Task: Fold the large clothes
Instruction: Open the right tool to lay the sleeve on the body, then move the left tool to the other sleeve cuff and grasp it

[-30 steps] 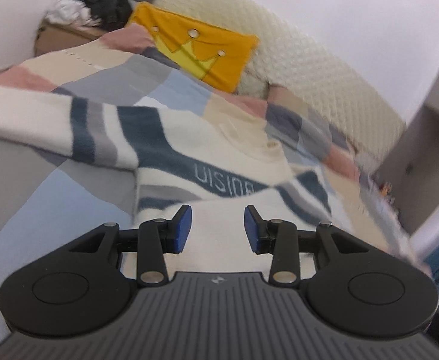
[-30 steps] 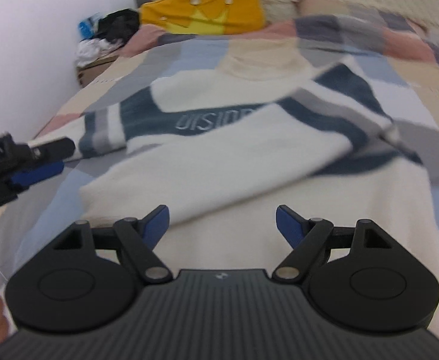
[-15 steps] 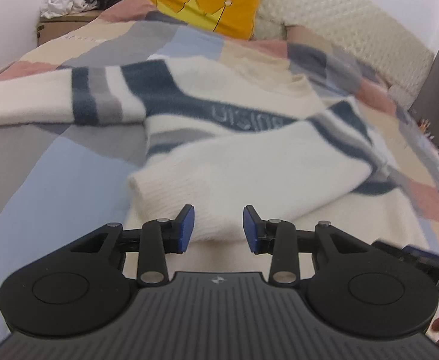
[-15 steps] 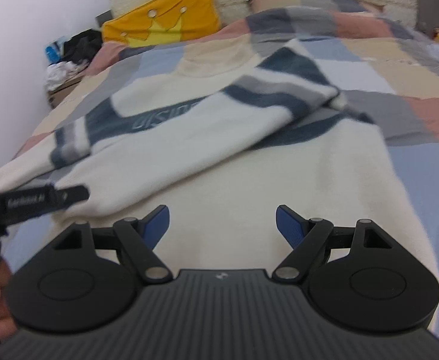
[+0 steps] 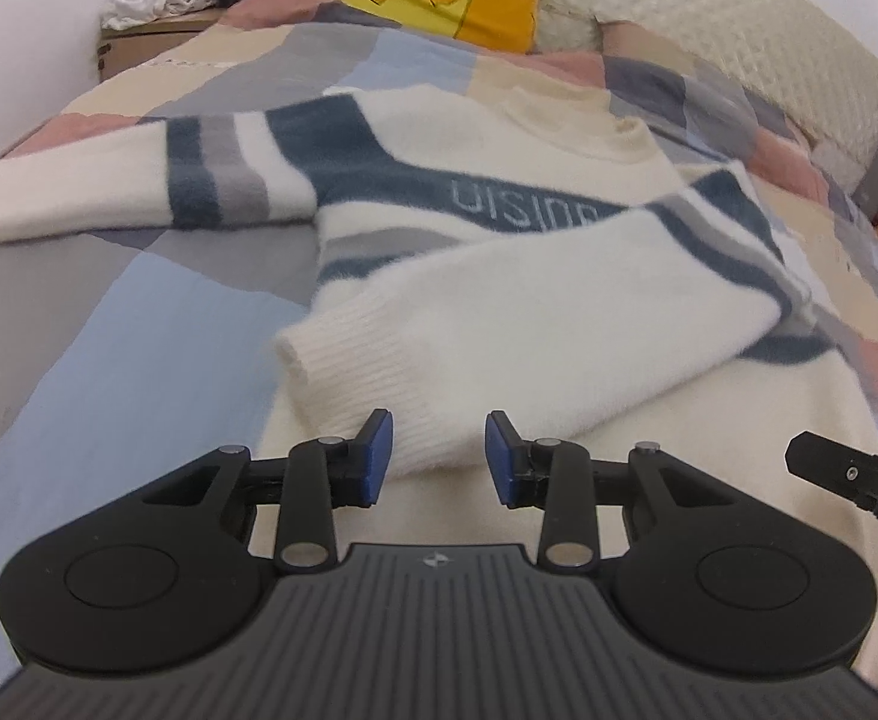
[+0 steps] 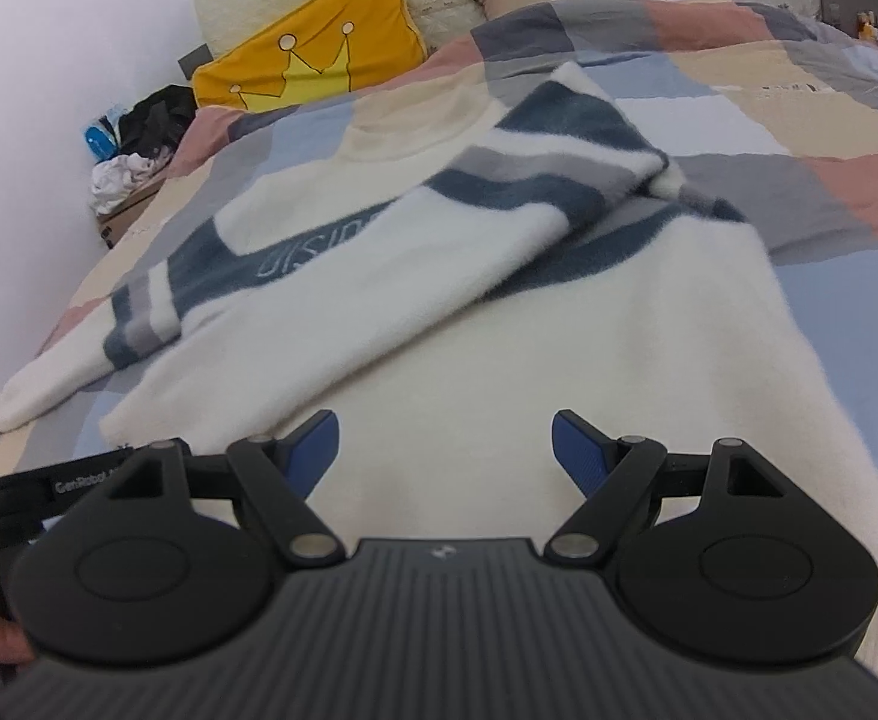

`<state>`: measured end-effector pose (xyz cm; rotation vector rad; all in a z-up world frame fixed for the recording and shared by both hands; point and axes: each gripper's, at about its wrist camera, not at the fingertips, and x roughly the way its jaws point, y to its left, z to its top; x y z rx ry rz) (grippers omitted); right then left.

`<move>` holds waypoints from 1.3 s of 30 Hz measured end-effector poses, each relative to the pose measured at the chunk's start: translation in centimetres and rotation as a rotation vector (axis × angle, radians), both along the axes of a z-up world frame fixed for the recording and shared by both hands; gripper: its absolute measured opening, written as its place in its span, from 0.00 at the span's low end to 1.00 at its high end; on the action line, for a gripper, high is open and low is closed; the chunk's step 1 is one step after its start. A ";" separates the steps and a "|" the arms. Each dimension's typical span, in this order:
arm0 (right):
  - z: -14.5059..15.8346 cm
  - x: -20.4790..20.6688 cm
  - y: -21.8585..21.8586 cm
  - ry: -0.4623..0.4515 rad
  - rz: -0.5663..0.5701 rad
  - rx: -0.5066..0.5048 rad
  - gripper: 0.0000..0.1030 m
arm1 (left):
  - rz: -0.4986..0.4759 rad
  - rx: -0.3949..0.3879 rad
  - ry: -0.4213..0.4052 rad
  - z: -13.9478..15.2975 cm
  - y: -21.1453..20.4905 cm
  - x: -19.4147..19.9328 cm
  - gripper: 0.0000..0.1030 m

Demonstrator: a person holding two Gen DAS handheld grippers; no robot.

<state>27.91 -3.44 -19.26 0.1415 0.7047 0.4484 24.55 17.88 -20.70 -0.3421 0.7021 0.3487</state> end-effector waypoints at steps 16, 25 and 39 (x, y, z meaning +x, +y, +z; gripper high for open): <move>-0.8 1.4 -0.1 -0.001 0.039 0.024 0.77 | 0.200 0.009 0.013 4.1 6.6 0.7 0.54; -1.2 1.1 1.5 -0.001 0.109 0.035 0.77 | 0.348 -0.092 0.025 3.7 16.0 -0.7 0.54; -2.5 3.9 1.1 0.044 0.053 0.087 0.77 | 0.607 -0.426 -0.179 -1.1 30.4 -6.6 0.63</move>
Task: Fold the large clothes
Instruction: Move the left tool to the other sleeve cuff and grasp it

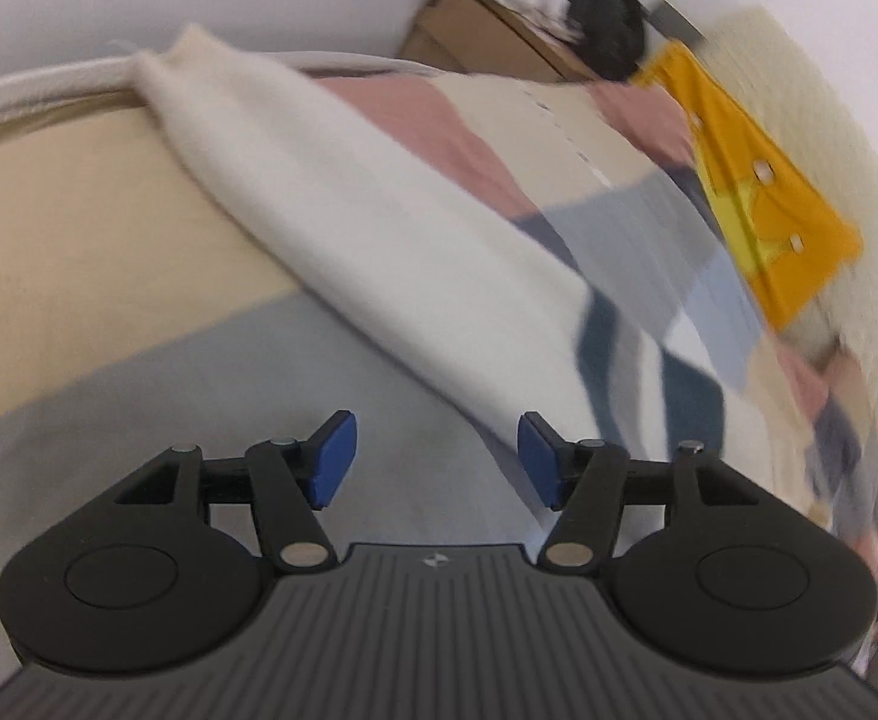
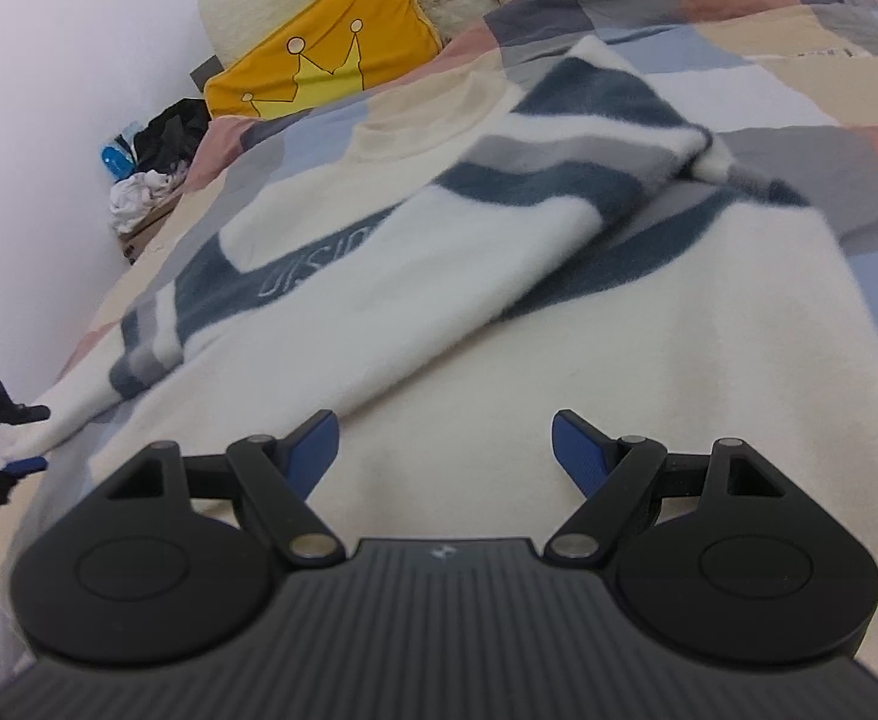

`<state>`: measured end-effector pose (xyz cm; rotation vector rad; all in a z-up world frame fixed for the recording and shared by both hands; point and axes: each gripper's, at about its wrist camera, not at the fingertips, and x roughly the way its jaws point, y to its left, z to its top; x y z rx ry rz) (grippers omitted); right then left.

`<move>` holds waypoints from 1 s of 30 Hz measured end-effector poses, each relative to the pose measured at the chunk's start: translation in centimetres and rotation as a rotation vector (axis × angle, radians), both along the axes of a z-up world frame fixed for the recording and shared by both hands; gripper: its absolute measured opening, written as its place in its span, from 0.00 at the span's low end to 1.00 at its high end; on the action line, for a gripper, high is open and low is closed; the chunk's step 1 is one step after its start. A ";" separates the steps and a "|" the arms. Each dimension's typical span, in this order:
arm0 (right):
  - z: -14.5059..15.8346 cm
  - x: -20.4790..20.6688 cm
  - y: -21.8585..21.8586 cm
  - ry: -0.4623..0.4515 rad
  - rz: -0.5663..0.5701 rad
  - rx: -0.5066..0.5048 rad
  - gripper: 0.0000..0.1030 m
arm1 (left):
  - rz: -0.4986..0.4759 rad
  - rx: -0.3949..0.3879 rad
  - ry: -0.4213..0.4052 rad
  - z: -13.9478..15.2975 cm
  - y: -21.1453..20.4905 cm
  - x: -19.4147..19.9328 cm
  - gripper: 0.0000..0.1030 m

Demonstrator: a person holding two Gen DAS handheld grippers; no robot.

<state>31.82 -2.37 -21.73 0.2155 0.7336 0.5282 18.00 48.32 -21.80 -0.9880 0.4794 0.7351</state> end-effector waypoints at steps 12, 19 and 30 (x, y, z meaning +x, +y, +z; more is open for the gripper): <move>-0.8 1.0 2.6 -0.037 0.004 -0.074 0.78 | 0.110 -0.123 -0.170 -4.7 8.3 -1.9 0.63; -1.1 1.1 3.9 -0.046 0.000 -0.120 0.79 | 0.188 -0.142 -0.192 -4.5 11.7 -2.1 0.62; -1.0 1.2 4.3 -0.027 0.004 -0.151 0.80 | 0.320 -0.088 -0.063 -3.1 14.5 -1.2 0.35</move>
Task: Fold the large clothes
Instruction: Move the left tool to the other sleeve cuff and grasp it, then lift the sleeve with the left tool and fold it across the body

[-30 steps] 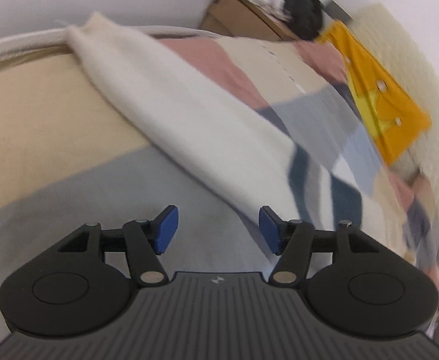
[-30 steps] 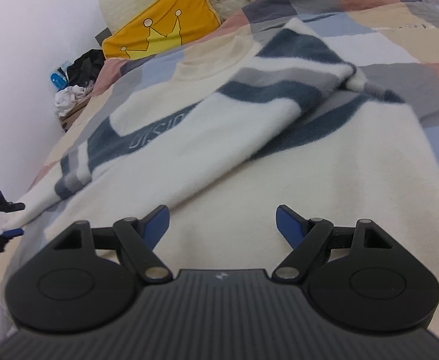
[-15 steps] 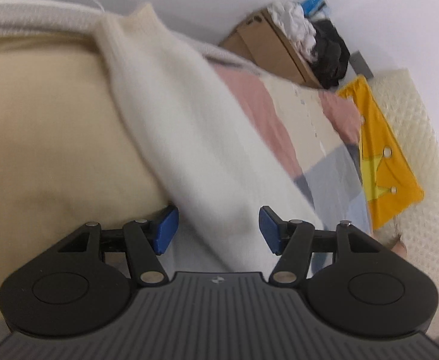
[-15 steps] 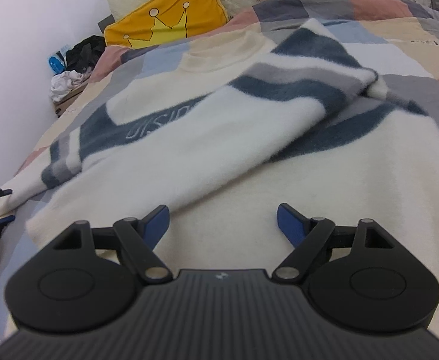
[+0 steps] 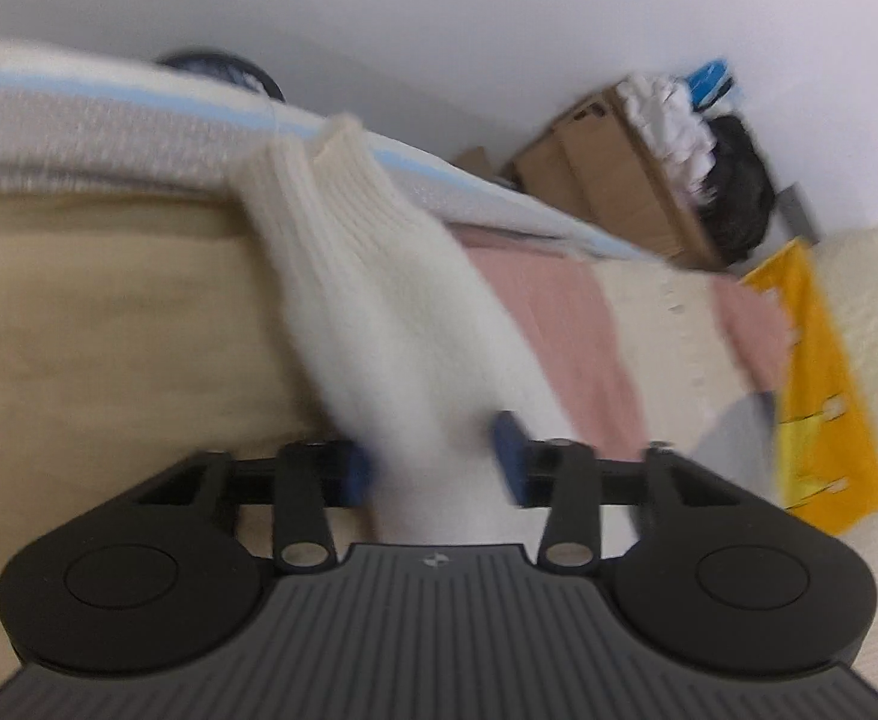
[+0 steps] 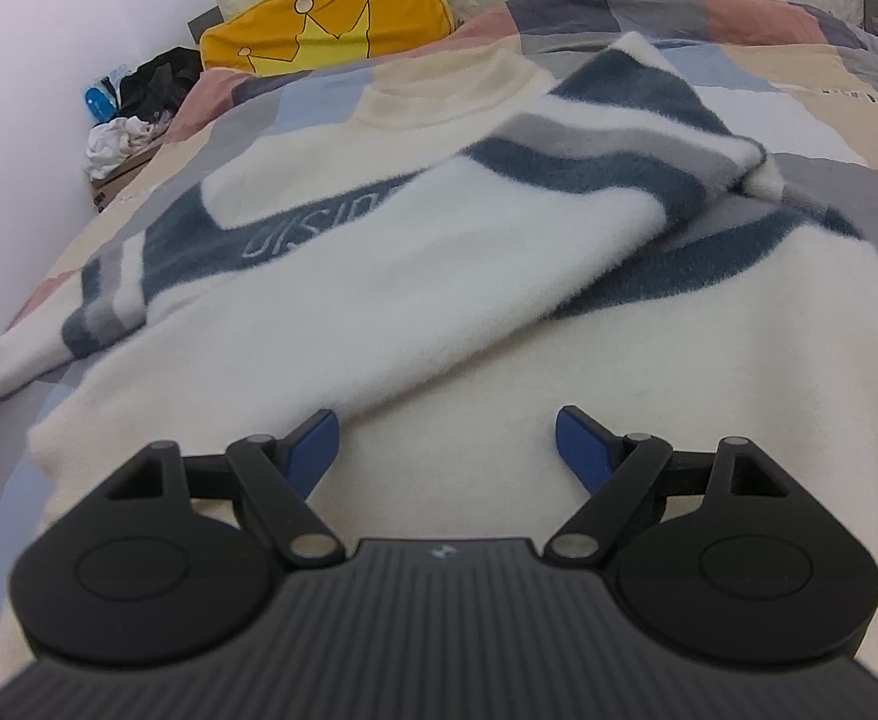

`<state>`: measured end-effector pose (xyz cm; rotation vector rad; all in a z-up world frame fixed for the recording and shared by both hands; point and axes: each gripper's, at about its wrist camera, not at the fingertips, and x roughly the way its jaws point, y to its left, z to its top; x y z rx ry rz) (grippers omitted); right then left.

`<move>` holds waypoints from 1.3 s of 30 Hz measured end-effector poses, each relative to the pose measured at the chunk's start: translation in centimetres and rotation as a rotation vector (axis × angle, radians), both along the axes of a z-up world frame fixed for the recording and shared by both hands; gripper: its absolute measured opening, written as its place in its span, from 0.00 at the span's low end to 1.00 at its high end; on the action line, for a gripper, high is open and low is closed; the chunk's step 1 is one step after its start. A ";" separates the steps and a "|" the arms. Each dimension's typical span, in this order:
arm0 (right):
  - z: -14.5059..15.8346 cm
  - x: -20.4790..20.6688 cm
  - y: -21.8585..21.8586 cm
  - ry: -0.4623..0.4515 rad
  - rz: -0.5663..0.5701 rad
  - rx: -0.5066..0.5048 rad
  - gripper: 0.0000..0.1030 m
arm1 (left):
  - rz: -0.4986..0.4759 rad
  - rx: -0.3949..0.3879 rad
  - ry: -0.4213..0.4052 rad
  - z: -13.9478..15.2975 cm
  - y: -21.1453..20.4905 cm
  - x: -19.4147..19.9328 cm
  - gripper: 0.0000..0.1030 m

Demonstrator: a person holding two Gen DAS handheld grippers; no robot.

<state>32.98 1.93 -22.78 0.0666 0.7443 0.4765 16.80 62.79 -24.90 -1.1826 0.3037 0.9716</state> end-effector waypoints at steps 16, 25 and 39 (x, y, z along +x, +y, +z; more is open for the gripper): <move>0.9 -0.1 -1.1 0.011 0.051 0.051 0.78 | -0.223 0.365 0.297 15.6 -6.7 6.8 0.12; 2.5 -1.0 -3.5 -0.048 0.001 0.079 0.78 | -0.446 0.637 0.233 27.2 -19.6 13.4 0.12; 2.8 -1.6 -9.1 -0.051 -0.126 0.115 0.77 | -0.858 0.731 0.036 30.8 -44.5 19.7 0.11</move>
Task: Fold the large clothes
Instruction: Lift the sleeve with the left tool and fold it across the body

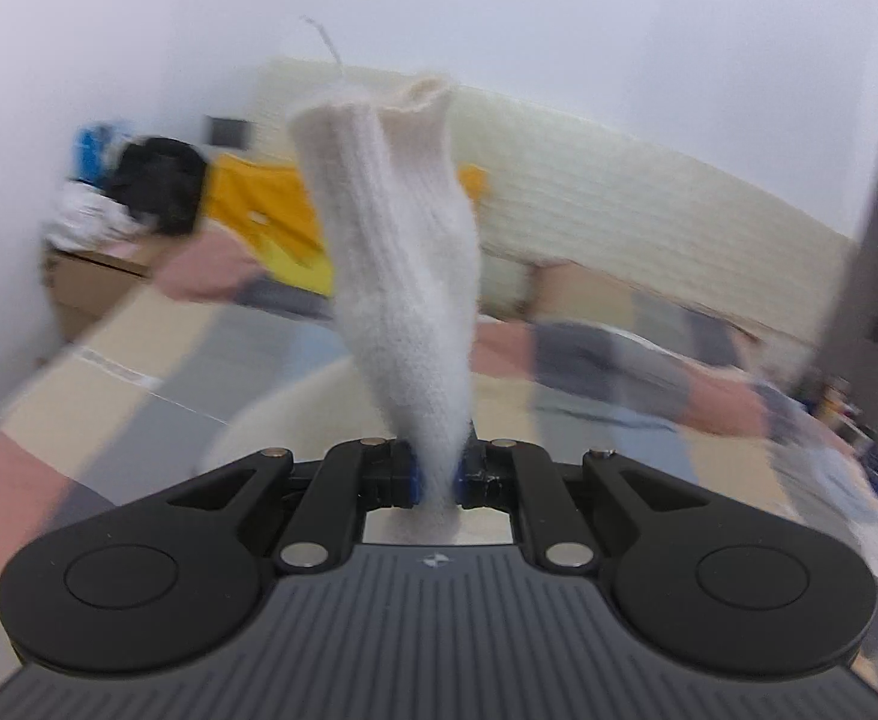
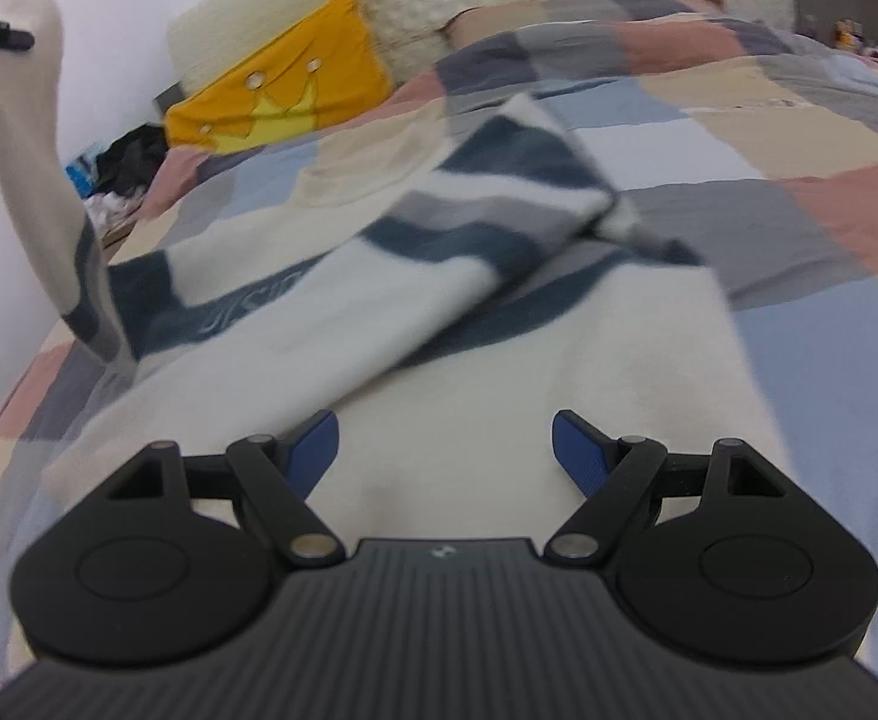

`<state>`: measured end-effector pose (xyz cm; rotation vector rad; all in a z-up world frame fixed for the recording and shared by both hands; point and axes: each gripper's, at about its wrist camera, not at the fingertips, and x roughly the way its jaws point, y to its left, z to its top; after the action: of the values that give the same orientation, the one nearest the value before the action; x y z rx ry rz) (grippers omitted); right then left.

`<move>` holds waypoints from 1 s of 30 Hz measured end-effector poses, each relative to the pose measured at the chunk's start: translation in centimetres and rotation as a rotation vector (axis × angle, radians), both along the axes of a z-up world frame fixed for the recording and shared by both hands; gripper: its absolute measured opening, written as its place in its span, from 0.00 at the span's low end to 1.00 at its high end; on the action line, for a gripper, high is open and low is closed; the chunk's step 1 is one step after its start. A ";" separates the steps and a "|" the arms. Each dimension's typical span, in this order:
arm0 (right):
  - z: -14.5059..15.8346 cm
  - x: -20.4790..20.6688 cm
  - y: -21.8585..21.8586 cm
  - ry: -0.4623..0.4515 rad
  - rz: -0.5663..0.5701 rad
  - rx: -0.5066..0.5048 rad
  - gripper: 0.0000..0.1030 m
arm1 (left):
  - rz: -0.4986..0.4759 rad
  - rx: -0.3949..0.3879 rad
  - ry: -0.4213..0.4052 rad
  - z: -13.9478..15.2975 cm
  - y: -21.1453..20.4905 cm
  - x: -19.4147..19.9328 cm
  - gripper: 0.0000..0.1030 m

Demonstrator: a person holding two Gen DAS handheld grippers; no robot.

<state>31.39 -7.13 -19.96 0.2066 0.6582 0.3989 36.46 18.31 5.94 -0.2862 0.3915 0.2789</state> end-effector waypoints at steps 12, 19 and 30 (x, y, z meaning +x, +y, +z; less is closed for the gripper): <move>0.9 -0.1 -5.6 -0.014 -0.169 0.096 0.78 | -0.197 -0.103 0.123 -14.1 -14.4 1.0 0.11; 1.1 1.1 -8.9 -0.008 -0.309 0.127 0.78 | -0.180 -0.219 0.260 -24.5 -15.9 0.8 0.12; 1.6 1.2 -10.6 -0.064 -0.404 0.115 0.78 | -0.192 -0.310 0.300 -25.6 -14.1 0.8 0.36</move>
<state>32.59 -17.71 -18.35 0.4255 0.5147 0.0542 37.29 4.26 -19.70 -0.5095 0.7571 0.0697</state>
